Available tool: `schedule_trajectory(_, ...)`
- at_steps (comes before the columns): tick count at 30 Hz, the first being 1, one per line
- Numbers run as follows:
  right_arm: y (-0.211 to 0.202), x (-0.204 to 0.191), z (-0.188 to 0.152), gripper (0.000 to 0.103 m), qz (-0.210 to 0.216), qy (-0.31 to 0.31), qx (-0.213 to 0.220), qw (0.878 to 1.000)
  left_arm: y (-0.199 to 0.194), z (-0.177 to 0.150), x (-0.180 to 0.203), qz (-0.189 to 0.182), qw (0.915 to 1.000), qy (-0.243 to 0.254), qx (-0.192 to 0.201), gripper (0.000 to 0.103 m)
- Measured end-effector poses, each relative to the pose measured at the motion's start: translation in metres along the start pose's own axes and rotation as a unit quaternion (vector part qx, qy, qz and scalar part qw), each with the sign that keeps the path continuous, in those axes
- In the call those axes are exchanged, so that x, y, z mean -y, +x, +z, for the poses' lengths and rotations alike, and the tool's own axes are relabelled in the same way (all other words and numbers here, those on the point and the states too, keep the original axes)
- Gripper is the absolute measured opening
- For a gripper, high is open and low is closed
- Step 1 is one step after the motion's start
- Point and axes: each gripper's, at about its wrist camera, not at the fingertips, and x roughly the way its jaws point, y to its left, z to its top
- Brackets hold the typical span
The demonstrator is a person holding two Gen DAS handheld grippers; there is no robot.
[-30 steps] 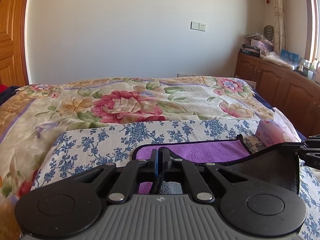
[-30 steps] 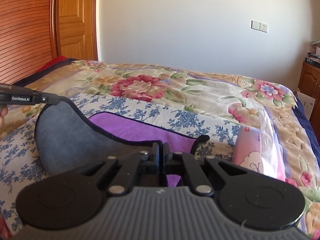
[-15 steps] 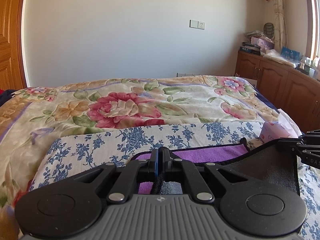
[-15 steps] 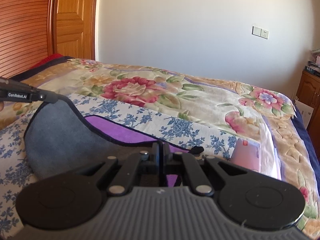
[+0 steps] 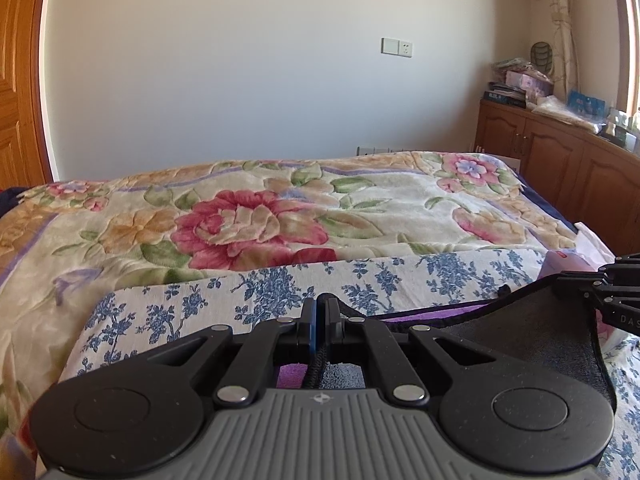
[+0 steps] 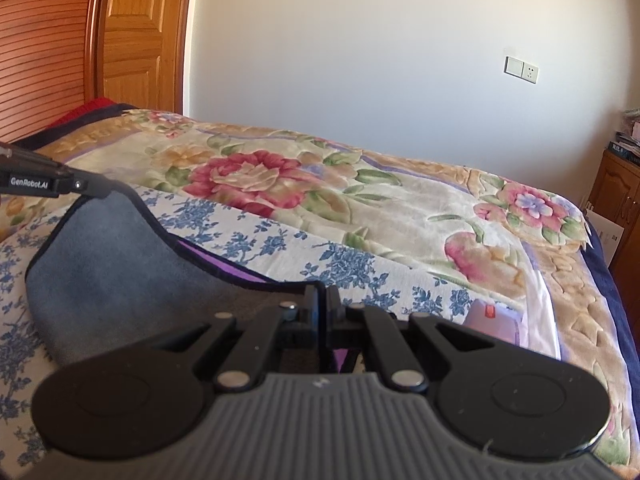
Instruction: Fold towel
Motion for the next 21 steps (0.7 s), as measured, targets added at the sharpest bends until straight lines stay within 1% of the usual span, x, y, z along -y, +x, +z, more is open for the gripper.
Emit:
schedule_trajectory(6, 0.014, 0.004, 0.003, 0.004, -0.012, -0.007, -0.010, 1.000, 0.011, 0.000, -0.005, 0.008, 0.9999, -0.007, -0.002, 0.005)
schedule_trajectory(16, 0.036, 0.000, 0.005, 0.004, -0.036, -0.028, -0.028, 0.999, 0.025, 0.007, -0.006, 0.017, 0.9998, 0.005, -0.002, 0.005)
schedule_trajectory(21, 0.044, 0.002, 0.004, 0.004, -0.044, -0.027, -0.036, 0.998, 0.037, 0.009, -0.010, 0.022, 0.9997, -0.005, -0.010, 0.005)
